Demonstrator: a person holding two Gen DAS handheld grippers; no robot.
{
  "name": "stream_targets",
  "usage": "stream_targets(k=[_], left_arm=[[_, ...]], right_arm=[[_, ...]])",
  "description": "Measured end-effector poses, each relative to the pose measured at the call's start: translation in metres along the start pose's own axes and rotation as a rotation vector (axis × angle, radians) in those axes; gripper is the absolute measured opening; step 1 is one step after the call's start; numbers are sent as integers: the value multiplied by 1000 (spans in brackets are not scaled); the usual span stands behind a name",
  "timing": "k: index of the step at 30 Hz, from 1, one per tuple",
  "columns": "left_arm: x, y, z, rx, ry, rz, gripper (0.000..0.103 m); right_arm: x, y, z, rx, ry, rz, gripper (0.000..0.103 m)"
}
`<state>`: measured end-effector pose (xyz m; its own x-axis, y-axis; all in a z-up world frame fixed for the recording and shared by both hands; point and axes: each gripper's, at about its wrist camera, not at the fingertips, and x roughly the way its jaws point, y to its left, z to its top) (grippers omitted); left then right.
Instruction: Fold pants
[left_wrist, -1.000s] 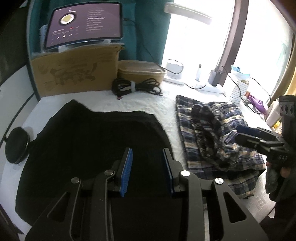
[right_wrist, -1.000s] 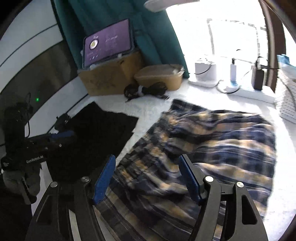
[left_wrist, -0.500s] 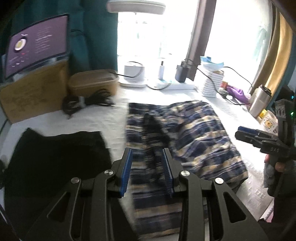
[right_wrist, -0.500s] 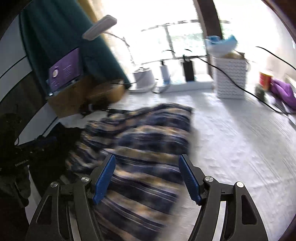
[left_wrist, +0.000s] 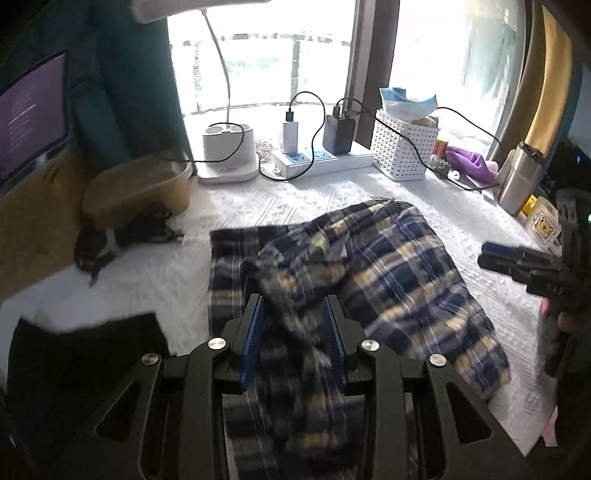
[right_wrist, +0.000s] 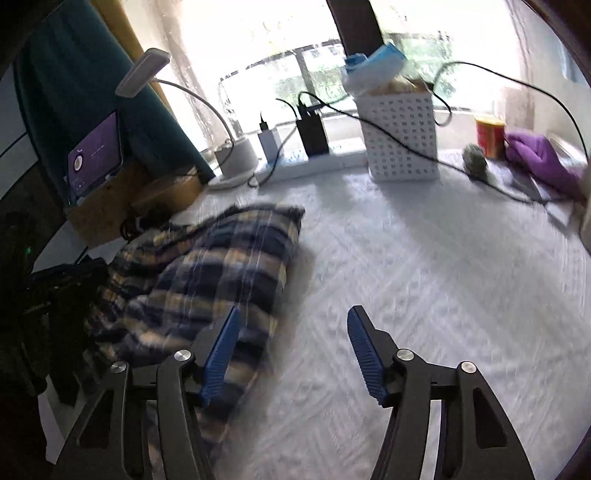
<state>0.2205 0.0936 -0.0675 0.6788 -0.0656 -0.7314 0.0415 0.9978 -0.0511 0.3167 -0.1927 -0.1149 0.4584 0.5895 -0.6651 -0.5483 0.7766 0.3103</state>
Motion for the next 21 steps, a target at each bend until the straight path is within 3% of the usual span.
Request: stream_targets(k=[8, 10, 11, 12, 16, 18, 21], left_arm=[[21, 3, 11, 82, 9, -73, 32], [21, 5, 12, 97, 3, -88, 39], [20, 6, 13, 101, -6, -91, 52], [19, 7, 13, 100, -16, -93, 57], [20, 11, 16, 98, -29, -113, 57], [25, 12, 16, 107, -11, -114, 57], [36, 15, 14, 101, 22, -104, 55]], right_arm=[[38, 1, 37, -34, 2, 57, 45], [48, 4, 41, -52, 16, 69, 44], [53, 4, 43, -59, 25, 69, 43], [58, 6, 43, -67, 36, 68, 43], [73, 9, 45, -84, 60, 80, 42], [77, 11, 48, -88, 61, 84, 37], [82, 15, 50, -106, 65, 78, 21]])
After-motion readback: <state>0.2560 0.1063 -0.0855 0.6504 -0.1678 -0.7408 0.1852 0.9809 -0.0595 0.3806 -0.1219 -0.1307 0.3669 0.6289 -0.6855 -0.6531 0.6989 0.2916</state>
